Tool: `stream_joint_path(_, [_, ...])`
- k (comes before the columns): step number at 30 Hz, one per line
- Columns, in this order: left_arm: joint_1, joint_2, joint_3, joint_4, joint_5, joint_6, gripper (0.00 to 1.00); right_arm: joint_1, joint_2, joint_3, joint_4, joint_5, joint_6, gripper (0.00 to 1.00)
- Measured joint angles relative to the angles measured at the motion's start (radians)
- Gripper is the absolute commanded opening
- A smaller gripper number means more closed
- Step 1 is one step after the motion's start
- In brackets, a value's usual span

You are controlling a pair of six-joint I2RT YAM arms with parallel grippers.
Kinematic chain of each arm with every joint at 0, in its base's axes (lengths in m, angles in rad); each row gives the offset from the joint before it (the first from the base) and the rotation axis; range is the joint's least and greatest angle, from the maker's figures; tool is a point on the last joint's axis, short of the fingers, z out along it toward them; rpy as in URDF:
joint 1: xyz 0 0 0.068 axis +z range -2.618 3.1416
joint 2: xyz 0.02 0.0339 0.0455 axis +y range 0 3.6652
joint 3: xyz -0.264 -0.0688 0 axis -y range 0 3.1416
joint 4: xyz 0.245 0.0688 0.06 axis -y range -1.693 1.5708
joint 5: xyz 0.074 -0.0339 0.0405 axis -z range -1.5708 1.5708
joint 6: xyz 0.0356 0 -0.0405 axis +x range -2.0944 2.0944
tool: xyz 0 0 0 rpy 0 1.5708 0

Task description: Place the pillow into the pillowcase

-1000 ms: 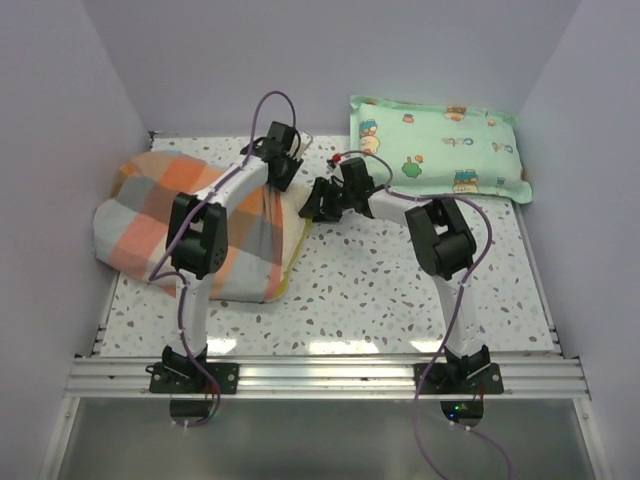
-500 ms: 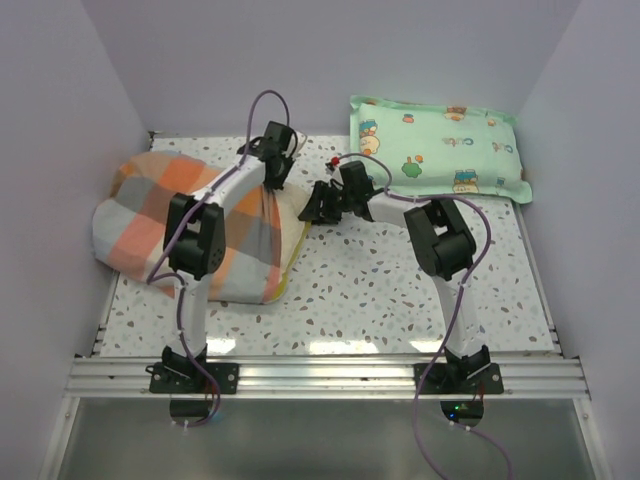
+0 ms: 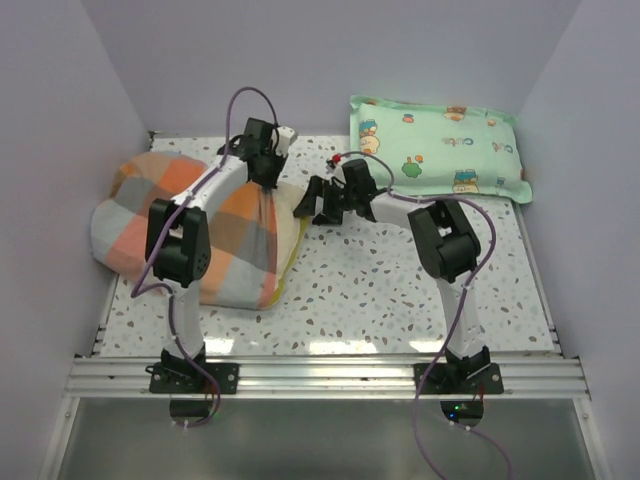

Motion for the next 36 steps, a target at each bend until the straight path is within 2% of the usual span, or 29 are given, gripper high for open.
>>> stream_joint_path(1, [0.005,-0.013,-0.014,0.009,0.035,0.0,0.0,0.0,0.002,0.003,-0.001,-0.004,0.01,0.94])
stream_joint_path(4, [0.017,-0.041,-0.043,0.033,0.136,0.0,0.0,0.004,0.034,0.043,0.006,-0.034,0.042,0.7])
stream_joint_path(5, [0.018,-0.05,-0.057,0.047,0.16,0.0,0.0,0.006,0.048,0.053,0.02,-0.05,0.058,0.48])
stream_joint_path(8, [0.019,-0.073,-0.097,0.072,0.218,0.002,0.0,0.013,0.071,0.032,0.095,-0.095,0.116,0.2])
stream_joint_path(9, [0.019,-0.084,-0.11,0.077,0.237,0.005,0.0,0.014,0.069,0.006,0.13,-0.105,0.129,0.0])
stream_joint_path(10, [0.019,-0.097,-0.125,0.08,0.253,0.016,0.26,0.014,0.064,-0.021,0.16,-0.119,0.132,0.0])
stream_joint_path(11, [0.019,-0.112,-0.137,0.079,0.267,0.029,0.4,0.013,0.059,-0.049,0.187,-0.127,0.134,0.0])
stream_joint_path(13, [0.016,-0.142,-0.149,0.076,0.304,0.031,0.45,0.014,0.033,-0.109,0.228,-0.127,0.115,0.0])
stream_joint_path(14, [0.011,-0.159,-0.15,0.076,0.311,0.029,0.57,0.015,0.012,-0.138,0.235,-0.125,0.086,0.0])
stream_joint_path(15, [0.01,-0.175,-0.15,0.079,0.312,0.031,0.61,0.017,-0.011,-0.16,0.237,-0.122,0.05,0.0])
stream_joint_path(19, [0.005,-0.262,-0.148,0.098,0.285,0.021,0.59,0.037,-0.102,-0.195,0.197,-0.093,-0.119,0.0])
stream_joint_path(20, [0.006,-0.275,-0.142,0.097,0.272,0.02,0.54,0.045,-0.122,-0.198,0.184,-0.081,-0.164,0.0])
stream_joint_path(21, [0.006,-0.279,-0.13,0.096,0.263,0.018,0.51,0.053,-0.15,-0.208,0.173,-0.059,-0.224,0.0])
stream_joint_path(26, [0.006,-0.227,-0.076,0.066,0.195,0.018,0.5,0.101,-0.214,-0.25,0.13,0.02,-0.388,0.0])
stream_joint_path(32, [0.006,-0.157,-0.127,-0.004,0.096,0.007,0.5,0.135,-0.234,-0.291,0.103,0.093,-0.489,0.0])
stream_joint_path(36, [0.006,-0.138,-0.155,-0.045,0.051,-0.005,0.45,0.135,-0.248,-0.308,0.103,0.107,-0.514,0.0])
